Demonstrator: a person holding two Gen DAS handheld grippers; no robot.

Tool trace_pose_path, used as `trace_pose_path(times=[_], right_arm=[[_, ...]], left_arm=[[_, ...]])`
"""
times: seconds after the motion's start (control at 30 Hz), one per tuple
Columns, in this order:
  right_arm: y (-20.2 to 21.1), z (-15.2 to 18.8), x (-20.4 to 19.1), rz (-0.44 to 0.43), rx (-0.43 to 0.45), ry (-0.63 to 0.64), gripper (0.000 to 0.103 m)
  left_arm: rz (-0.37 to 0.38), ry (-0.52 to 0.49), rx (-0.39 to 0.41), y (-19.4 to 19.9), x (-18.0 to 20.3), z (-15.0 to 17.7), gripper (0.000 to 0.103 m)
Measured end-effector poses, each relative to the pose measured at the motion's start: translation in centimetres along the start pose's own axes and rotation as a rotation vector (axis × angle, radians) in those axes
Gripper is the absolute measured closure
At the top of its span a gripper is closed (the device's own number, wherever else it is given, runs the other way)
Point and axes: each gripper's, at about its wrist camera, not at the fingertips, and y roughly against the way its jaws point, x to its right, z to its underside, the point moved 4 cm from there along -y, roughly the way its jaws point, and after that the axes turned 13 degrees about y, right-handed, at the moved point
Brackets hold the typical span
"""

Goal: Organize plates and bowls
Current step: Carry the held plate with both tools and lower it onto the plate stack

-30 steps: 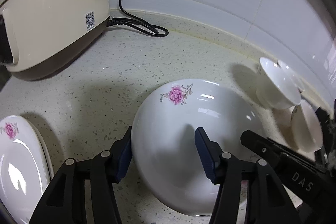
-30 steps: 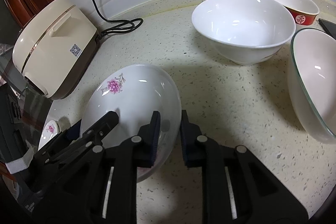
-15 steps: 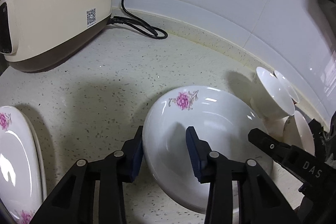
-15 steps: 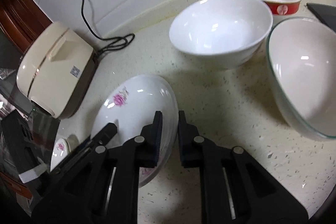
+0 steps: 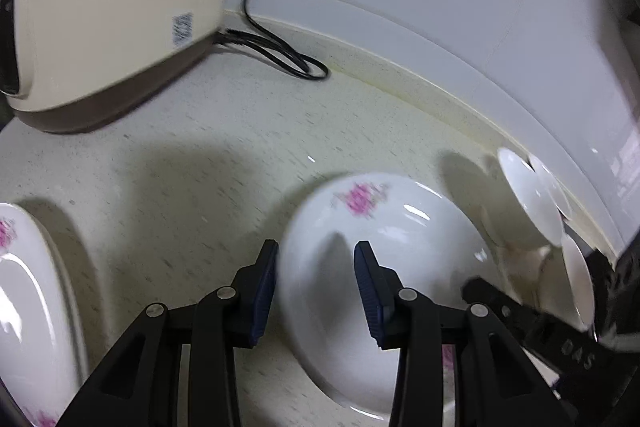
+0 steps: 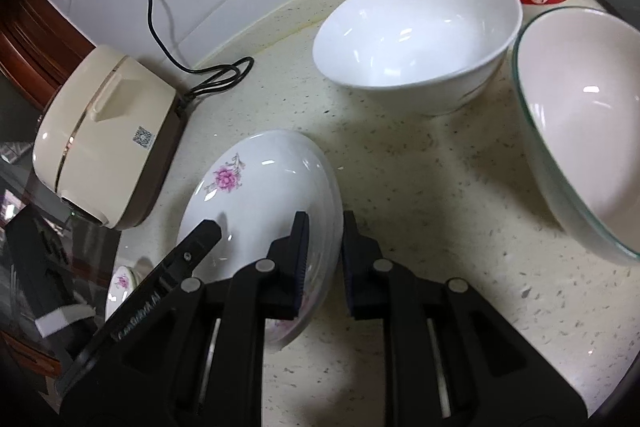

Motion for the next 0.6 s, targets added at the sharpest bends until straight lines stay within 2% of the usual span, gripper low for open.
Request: trace_pose_path(times=[0.1,0.2,0.23,0.3,0.33,0.4,0.6], right_arm=[[-0.1,0.0,0.1,-0.004,0.006,-0.003,0.082],[-0.2,0.1,-0.1,0.01,0.008,0.021,0.082],[-0.3,0.1,-0.2,0.013,0.005,0.03,0.085],[-0.3,0.2,-0.4,0.032,0.004,0.048,0.086],[-0.2,0.2,-0.1,0.039,0.008,0.039,0.086],[0.1,0.1,0.4,0.015,0.023,0.011,0.086],[1.3,-0.4,-0.5,-0.028,0.07,0.033,0.086]], left_arm=[[-0.019,0.011,0.008,-0.3,-0.5,-0.7,0.063],[-0.03,-0.032,0.001,-0.7,-0.1,-0.5,0.065],[-0.013,-0.05,-0.014,-0.7,0.4,-0.2,0.07],[-0.011,-0.049,-0.009,-0.6,0.4,0.1,0.072],[0.021,-0.027,-0.015,-0.5,0.1,0.0,0.079],[0.041,-0.007,-0.009,0.0,-0.4,-0.2,0.086],[0.041,-0.021,0.069,2.5,0.5,-0.9,0.086]])
